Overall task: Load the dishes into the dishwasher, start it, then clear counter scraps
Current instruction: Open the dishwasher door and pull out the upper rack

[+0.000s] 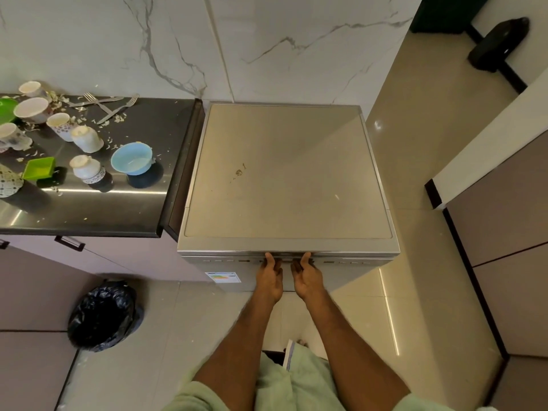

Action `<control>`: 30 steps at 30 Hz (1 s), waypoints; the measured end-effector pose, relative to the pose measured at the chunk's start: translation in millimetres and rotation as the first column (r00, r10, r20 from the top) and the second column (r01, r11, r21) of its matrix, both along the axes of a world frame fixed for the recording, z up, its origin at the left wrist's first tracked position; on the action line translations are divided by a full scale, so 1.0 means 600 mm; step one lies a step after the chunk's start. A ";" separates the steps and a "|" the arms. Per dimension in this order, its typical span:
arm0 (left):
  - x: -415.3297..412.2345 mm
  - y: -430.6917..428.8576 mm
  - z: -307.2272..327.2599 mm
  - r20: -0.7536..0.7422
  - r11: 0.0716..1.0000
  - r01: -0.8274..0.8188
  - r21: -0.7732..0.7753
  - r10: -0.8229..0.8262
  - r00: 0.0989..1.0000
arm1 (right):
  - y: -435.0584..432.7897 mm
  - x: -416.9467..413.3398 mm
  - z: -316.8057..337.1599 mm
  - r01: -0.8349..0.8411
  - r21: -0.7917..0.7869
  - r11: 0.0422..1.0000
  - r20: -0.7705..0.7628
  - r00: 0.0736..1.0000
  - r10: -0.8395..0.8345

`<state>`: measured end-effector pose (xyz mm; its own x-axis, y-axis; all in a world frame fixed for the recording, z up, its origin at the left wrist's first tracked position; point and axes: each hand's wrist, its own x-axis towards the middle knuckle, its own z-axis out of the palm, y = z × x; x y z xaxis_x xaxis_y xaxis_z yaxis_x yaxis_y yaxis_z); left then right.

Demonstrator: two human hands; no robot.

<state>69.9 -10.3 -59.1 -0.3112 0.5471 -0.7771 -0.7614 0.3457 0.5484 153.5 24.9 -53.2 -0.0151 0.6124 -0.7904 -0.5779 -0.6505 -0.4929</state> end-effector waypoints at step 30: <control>0.005 -0.054 0.008 -0.595 0.799 0.278 -0.533 -0.587 0.549 | -0.016 0.042 -0.027 -0.380 -0.133 0.915 0.170 0.901 0.399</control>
